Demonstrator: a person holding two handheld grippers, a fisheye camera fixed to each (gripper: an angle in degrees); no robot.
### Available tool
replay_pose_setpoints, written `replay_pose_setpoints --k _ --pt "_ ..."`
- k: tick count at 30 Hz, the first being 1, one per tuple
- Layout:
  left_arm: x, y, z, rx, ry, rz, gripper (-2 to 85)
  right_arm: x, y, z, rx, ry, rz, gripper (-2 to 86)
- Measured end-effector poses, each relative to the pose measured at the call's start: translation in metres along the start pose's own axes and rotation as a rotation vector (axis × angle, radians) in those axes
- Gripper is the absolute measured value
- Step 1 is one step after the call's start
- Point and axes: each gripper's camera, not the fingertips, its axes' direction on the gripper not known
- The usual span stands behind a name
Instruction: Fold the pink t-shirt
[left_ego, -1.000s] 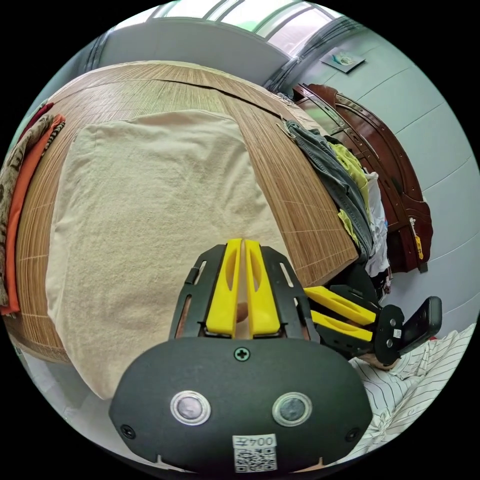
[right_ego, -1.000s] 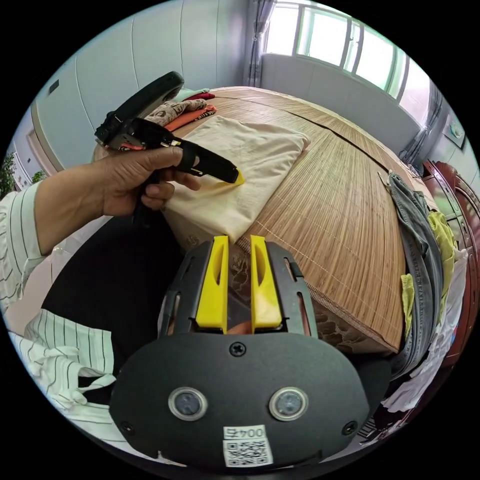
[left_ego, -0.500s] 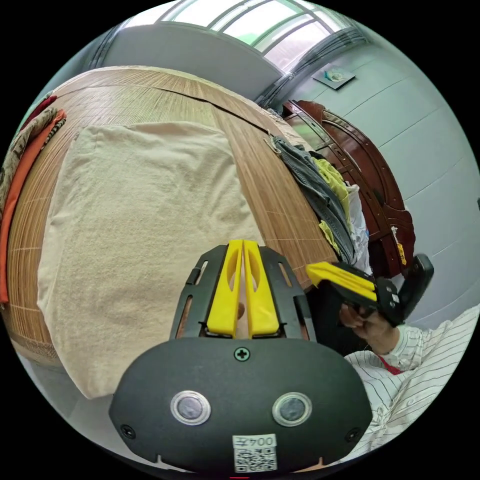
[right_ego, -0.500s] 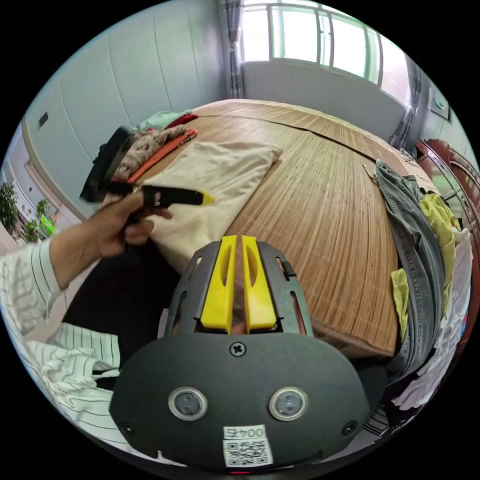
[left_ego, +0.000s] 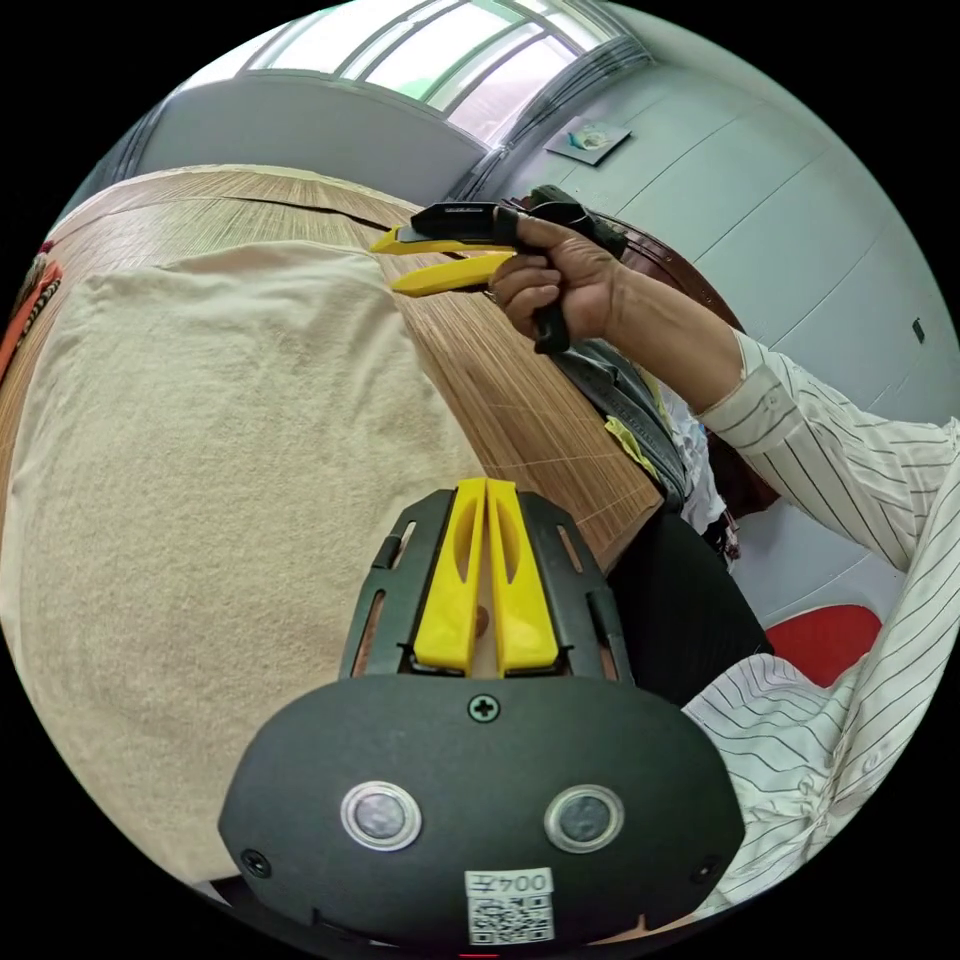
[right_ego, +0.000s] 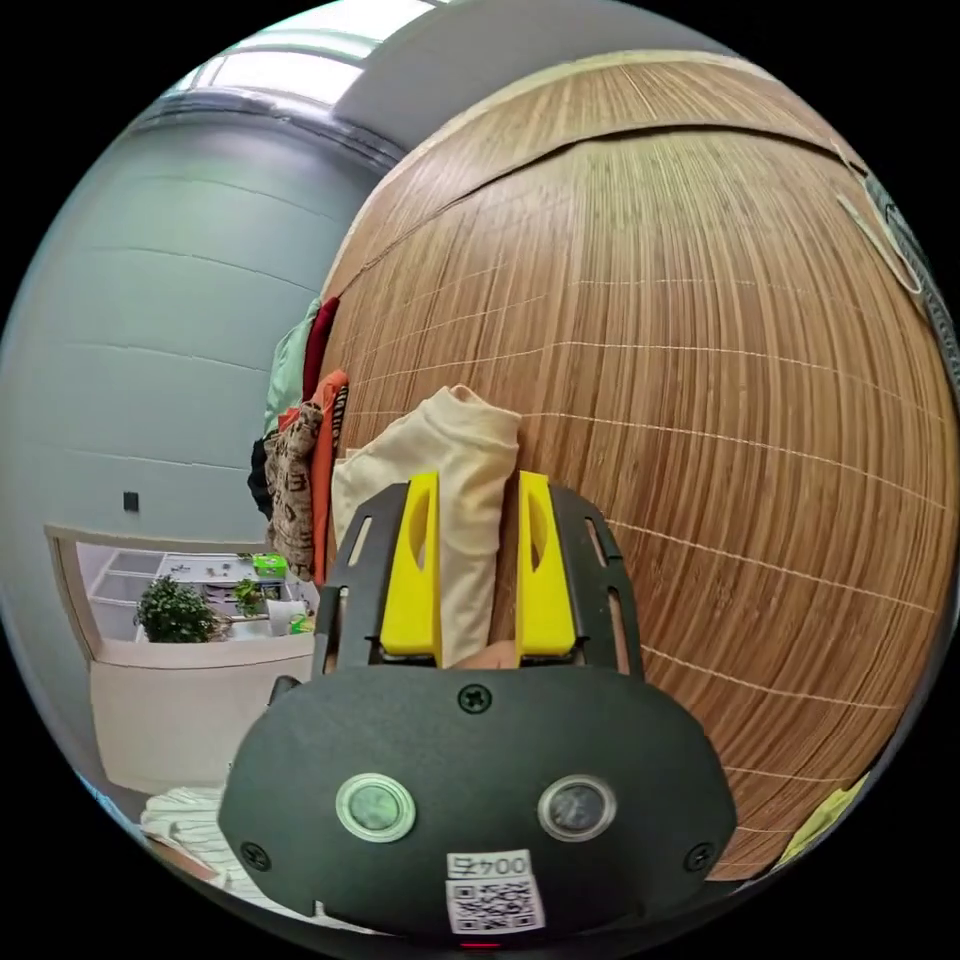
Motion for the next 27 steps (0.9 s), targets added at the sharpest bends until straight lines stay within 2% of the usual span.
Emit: replay_pose_setpoints --k 6,7,13,18,21,25,27 --pt "-0.007 0.003 0.001 0.011 0.020 -0.005 0.1 -0.003 -0.024 0.011 -0.083 0.011 -0.064 8.3" --pt "-0.008 0.003 0.001 0.011 0.021 -0.005 0.1 -0.010 -0.026 0.010 -0.063 0.069 -0.110 5.2" --pt "-0.013 0.004 0.003 0.015 0.036 -0.030 0.1 -0.041 -0.031 0.037 -0.075 0.374 -0.350 4.0" --pt "-0.019 -0.001 0.006 0.001 0.084 -0.081 0.1 -0.022 -0.028 0.017 -0.041 0.209 -0.275 7.6" --pt "-0.021 -0.007 -0.002 0.021 0.132 -0.158 0.1 -0.003 -0.010 -0.012 0.088 0.126 -0.190 7.9" --pt "-0.014 -0.019 -0.031 0.127 0.122 -0.166 0.2 -0.021 0.024 -0.018 0.206 0.069 -0.291 4.6" --pt "-0.017 -0.031 -0.049 0.198 0.044 -0.163 0.2 -0.037 0.033 -0.006 0.215 0.074 -0.354 1.9"
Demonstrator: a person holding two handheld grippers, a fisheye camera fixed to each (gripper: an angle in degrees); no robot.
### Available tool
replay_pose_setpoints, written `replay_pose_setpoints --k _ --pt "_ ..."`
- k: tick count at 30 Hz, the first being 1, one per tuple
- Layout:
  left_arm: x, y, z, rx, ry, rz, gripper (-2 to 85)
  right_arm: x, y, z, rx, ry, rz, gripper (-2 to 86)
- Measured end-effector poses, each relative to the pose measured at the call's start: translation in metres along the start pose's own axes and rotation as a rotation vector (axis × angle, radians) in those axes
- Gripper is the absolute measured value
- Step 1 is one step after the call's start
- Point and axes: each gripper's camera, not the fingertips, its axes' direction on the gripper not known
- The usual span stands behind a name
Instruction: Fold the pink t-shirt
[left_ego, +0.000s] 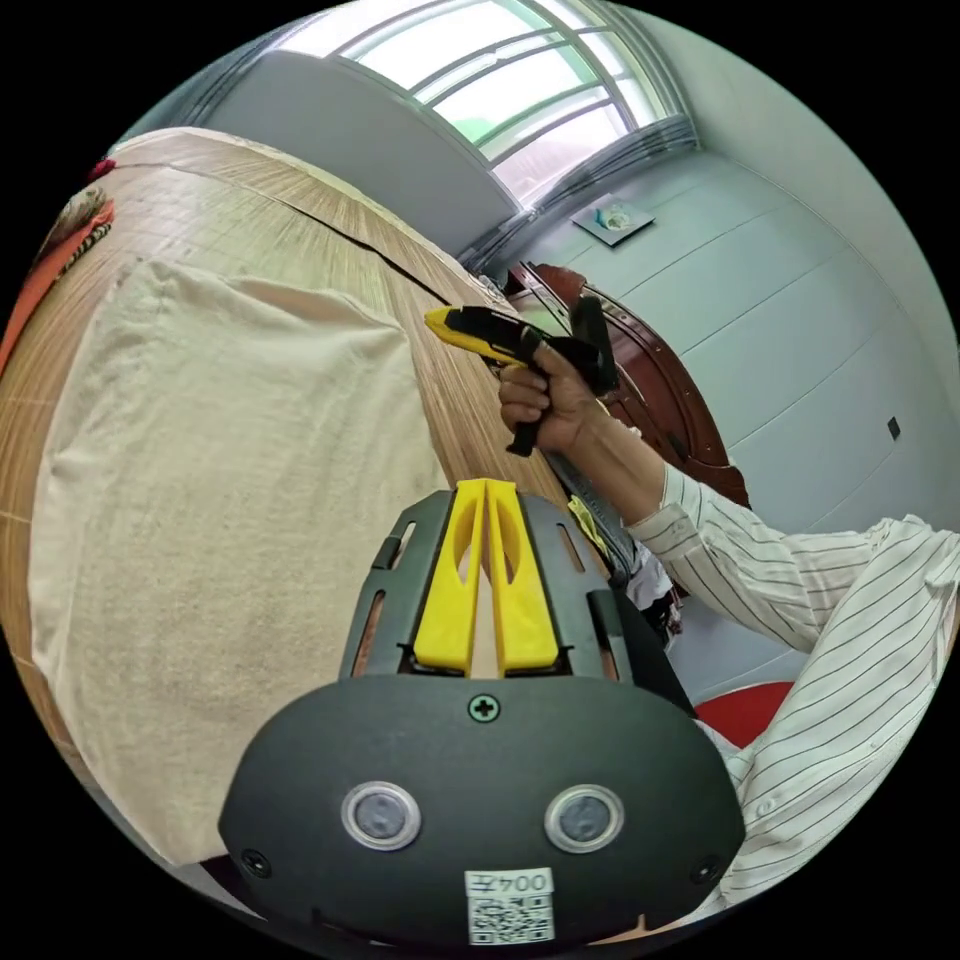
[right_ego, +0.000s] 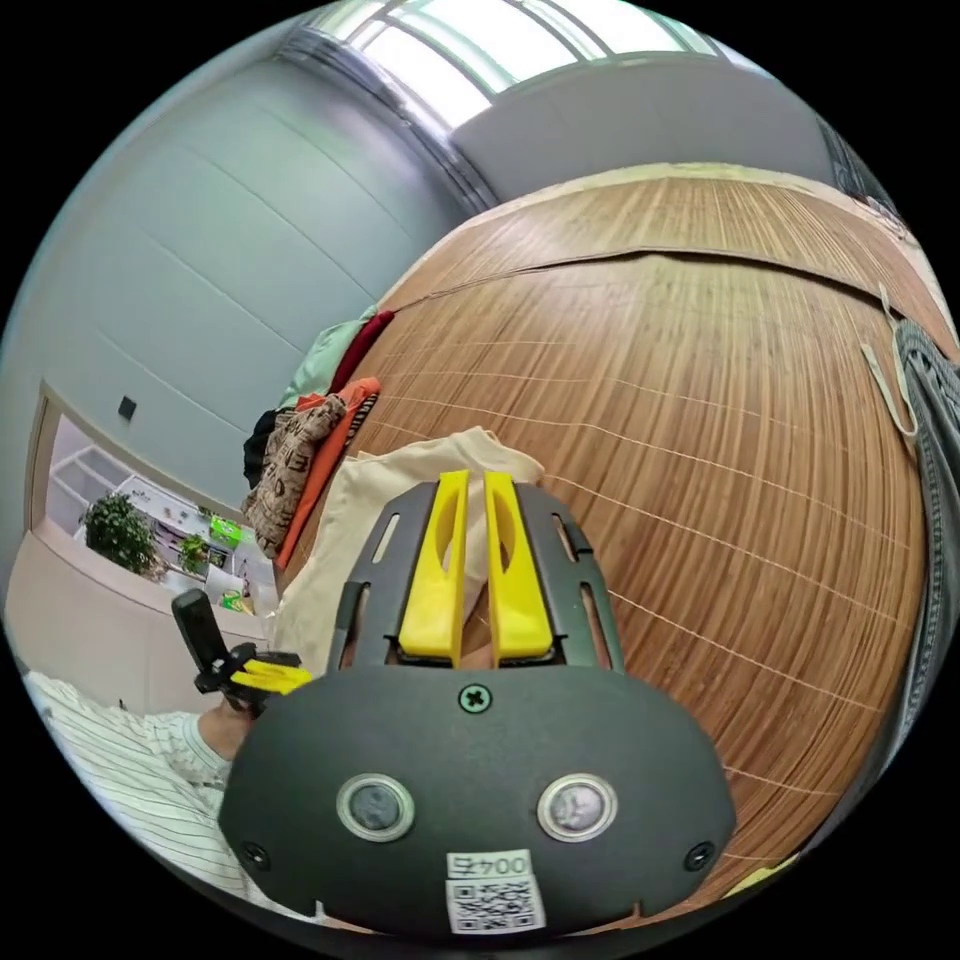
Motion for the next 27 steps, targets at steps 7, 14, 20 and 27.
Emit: replay_pose_setpoints --k 7,14,20,27 --pt "-0.039 -0.074 0.011 0.027 -0.300 0.003 0.2 -0.065 -0.001 0.060 -0.021 0.206 -0.203 -0.7" --pt "-0.080 -0.103 0.027 0.010 -0.376 -0.186 0.1 -0.106 -0.011 0.106 -0.058 0.299 -0.407 -0.8" --pt "-0.092 -0.093 0.026 0.042 -0.332 -0.308 0.1 -0.094 -0.025 0.143 -0.211 0.320 -0.361 -0.8" --pt "-0.058 -0.090 0.015 0.042 -0.320 -0.264 0.1 -0.131 0.001 0.080 -0.193 0.314 -0.347 -0.4"
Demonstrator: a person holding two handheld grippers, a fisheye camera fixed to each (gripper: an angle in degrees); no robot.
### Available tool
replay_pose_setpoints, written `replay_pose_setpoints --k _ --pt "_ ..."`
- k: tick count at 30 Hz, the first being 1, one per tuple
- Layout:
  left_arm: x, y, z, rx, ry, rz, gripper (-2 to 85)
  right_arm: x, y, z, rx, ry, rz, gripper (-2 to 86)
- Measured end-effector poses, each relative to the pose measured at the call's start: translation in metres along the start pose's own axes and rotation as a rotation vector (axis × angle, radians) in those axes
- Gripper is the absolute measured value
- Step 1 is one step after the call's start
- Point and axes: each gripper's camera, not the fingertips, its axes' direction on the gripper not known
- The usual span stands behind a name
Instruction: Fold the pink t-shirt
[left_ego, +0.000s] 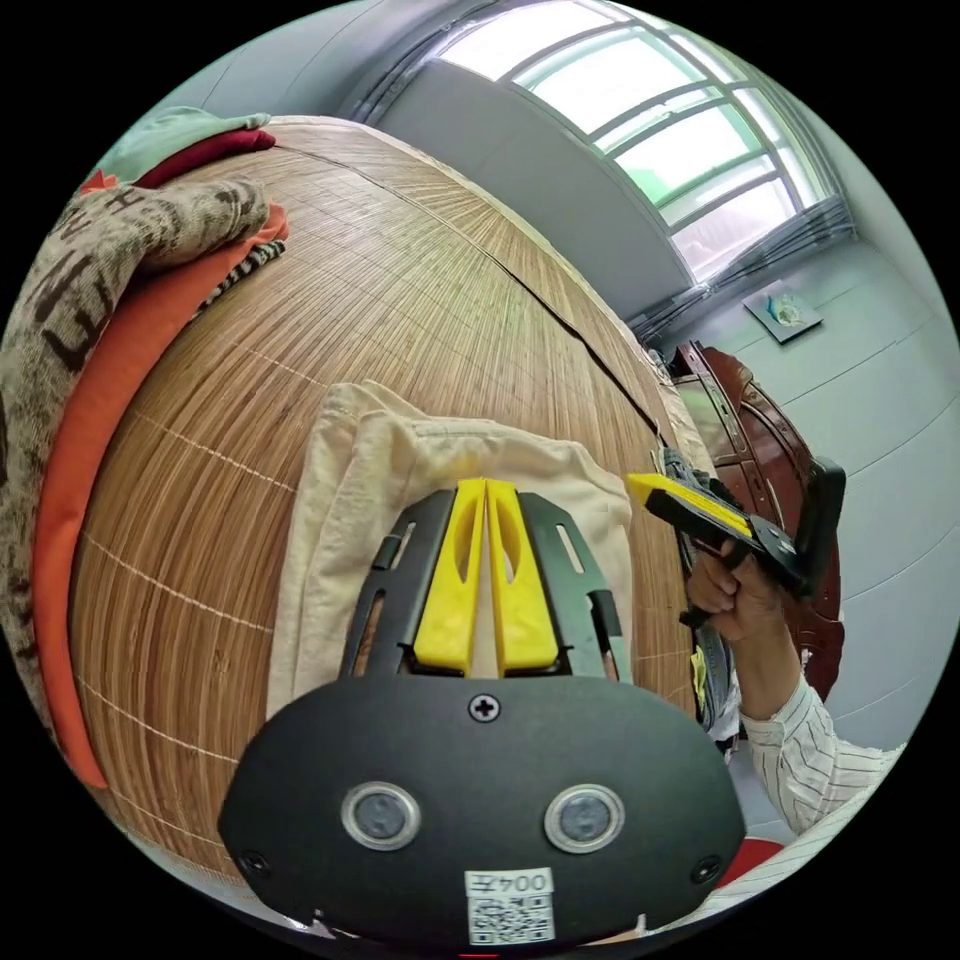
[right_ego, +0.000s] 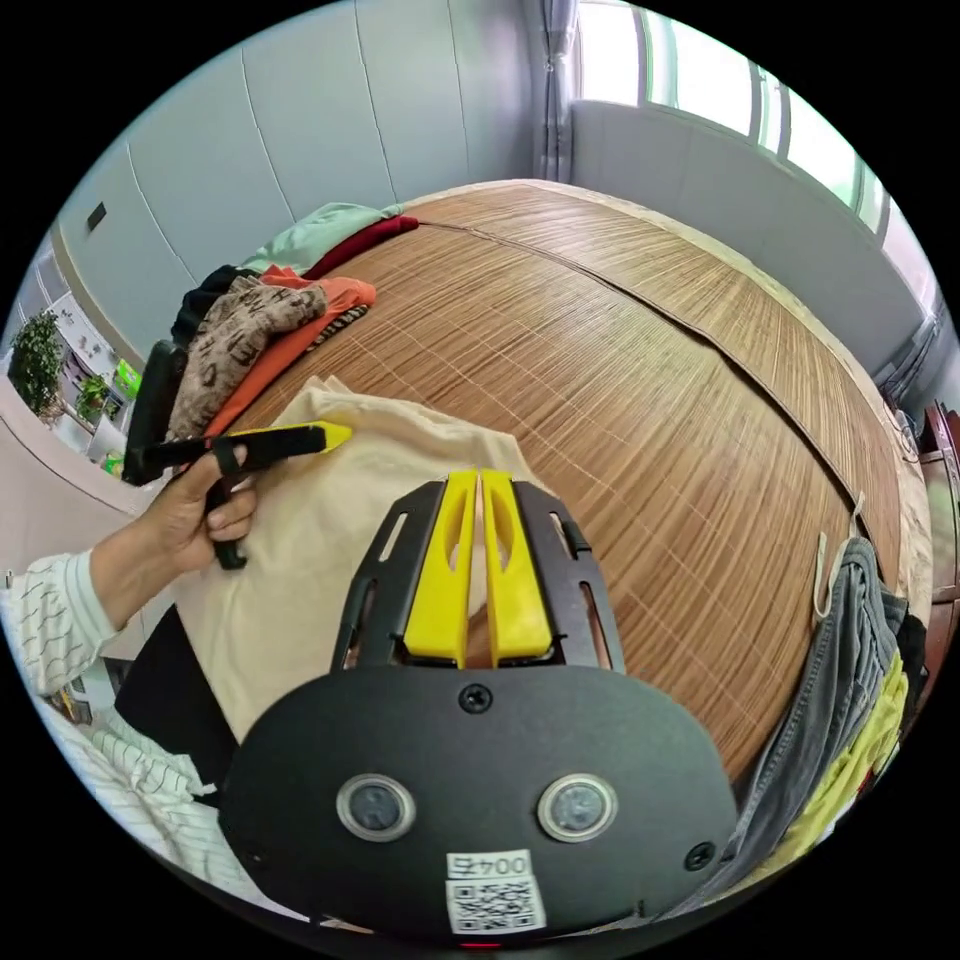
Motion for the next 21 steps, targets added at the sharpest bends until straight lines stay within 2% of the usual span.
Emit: replay_pose_setpoints --k 4,8,14,21 --pt "0.040 0.032 -0.046 -0.018 -0.031 0.177 0.2 -0.053 0.054 -0.032 -0.092 -0.079 -0.108 -0.2" --pt "0.072 0.107 -0.080 -0.031 -0.169 0.342 0.3 -0.108 0.095 -0.028 -0.160 -0.027 -0.183 -0.2" --pt "0.066 0.172 -0.056 -0.127 -0.352 0.404 0.6 -0.163 0.120 0.007 -0.292 0.135 -0.243 -0.7" --pt "0.063 0.176 -0.049 -0.151 -0.350 0.446 0.8 -0.170 0.128 0.028 -0.328 0.191 -0.290 -0.5"
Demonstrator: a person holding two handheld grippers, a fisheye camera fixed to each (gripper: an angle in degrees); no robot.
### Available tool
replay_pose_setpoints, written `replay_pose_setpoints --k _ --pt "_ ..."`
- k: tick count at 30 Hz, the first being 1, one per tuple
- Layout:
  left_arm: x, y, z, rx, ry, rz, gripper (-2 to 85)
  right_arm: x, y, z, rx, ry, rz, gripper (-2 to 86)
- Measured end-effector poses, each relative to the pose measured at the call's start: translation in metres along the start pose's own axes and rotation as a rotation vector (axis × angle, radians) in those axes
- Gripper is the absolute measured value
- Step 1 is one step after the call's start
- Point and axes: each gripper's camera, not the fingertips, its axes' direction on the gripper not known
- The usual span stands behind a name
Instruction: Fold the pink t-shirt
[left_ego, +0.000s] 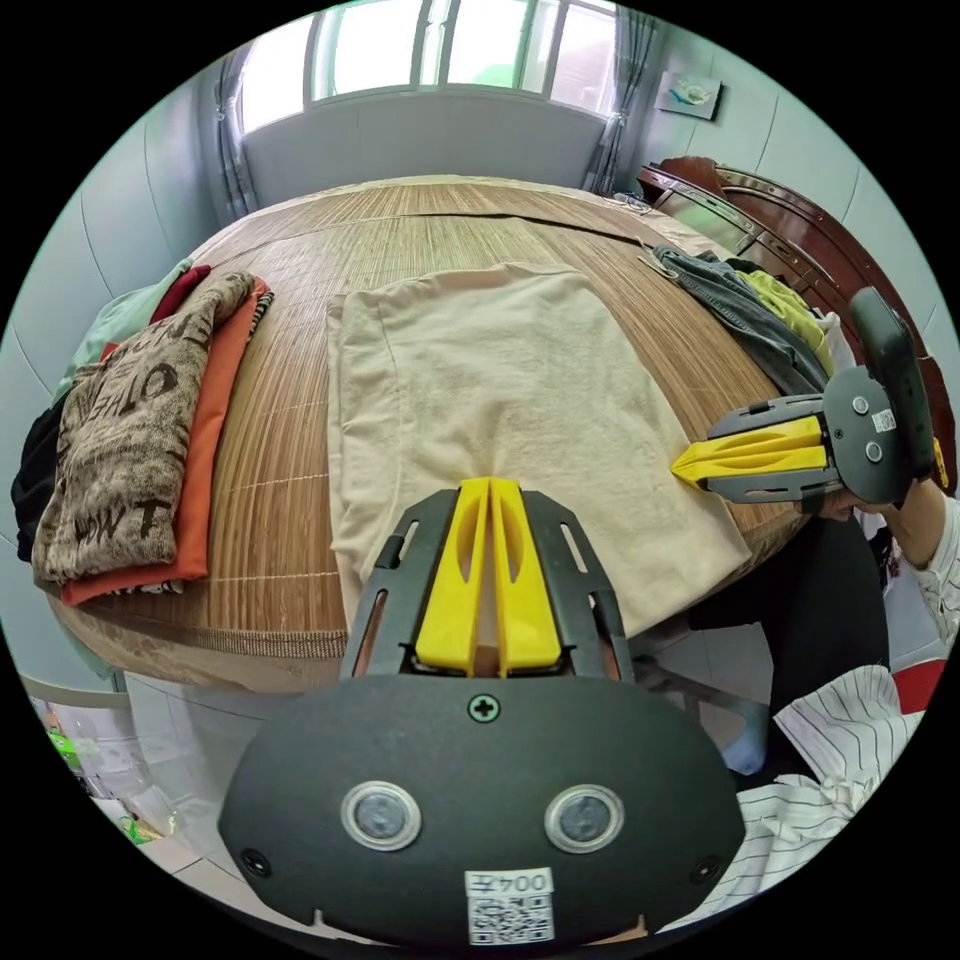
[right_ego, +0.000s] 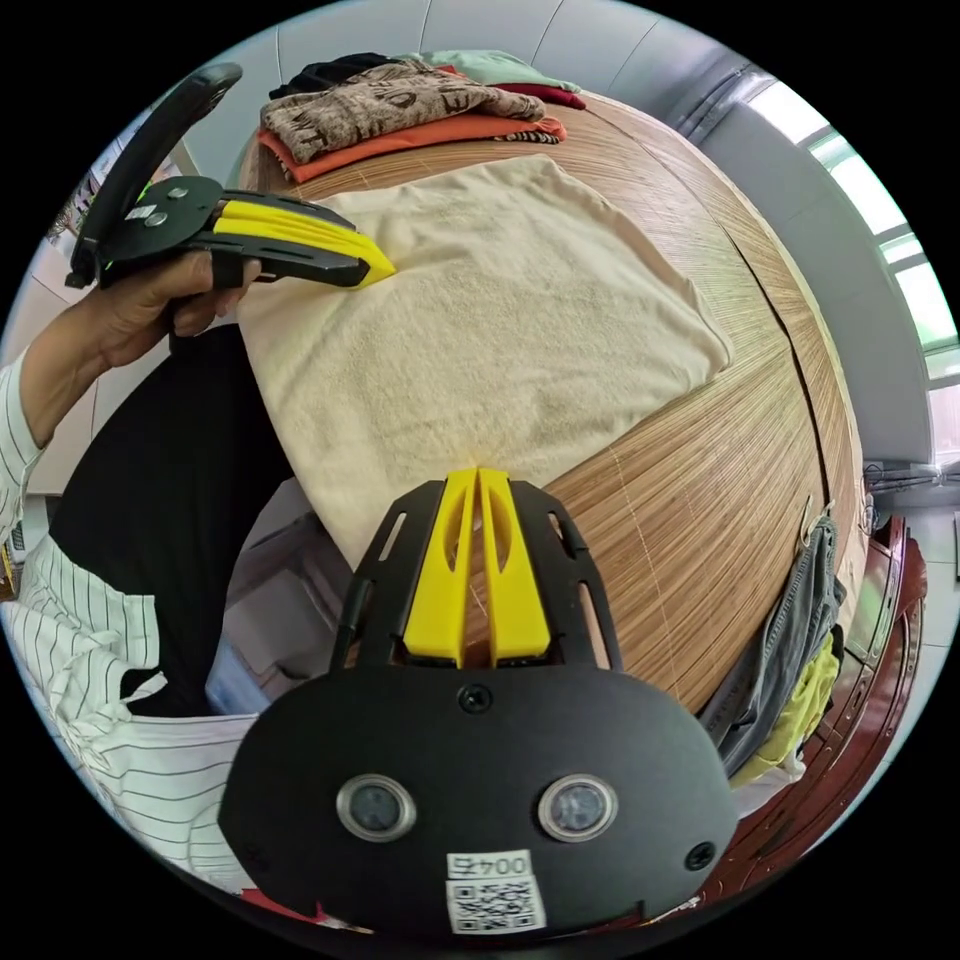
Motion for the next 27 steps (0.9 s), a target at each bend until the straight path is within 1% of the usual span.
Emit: replay_pose_setpoints --k 2,5,11,13,16,18,19,21,24,27 --pt "-0.004 0.001 0.000 0.001 0.017 -0.003 0.8 0.004 0.002 0.001 -0.002 -0.013 0.006 -0.5" --pt "-0.015 0.003 0.001 -0.002 0.058 -0.031 0.8 0.023 0.010 0.004 0.025 -0.097 0.085 -0.7" --pt "-0.049 0.006 -0.004 0.005 0.168 -0.137 0.7 0.062 0.053 -0.001 0.200 -0.256 0.276 -0.1" --pt "-0.063 0.006 -0.016 0.009 0.225 -0.184 0.6 0.091 0.091 -0.018 0.329 -0.474 0.437 1.1" --pt "-0.079 0.016 -0.052 0.100 0.417 -0.283 0.4 0.108 0.144 -0.020 0.373 -0.655 0.581 6.0" --pt "-0.086 0.039 -0.066 0.153 0.597 -0.410 0.3 0.110 0.167 -0.008 0.355 -0.768 0.625 7.3" --pt "-0.086 0.046 -0.065 0.162 0.640 -0.445 0.3 0.111 0.178 0.001 0.342 -0.817 0.647 8.0" --pt "-0.084 0.074 -0.056 0.158 0.796 -0.576 0.4 0.114 0.188 0.014 0.326 -0.851 0.683 9.0" --pt "-0.077 0.098 -0.046 0.150 0.896 -0.667 0.6 0.121 0.198 0.027 0.336 -0.914 0.724 11.1" --pt "-0.076 0.109 -0.041 0.134 0.900 -0.697 1.1 0.125 0.200 0.032 0.325 -0.955 0.720 11.3"
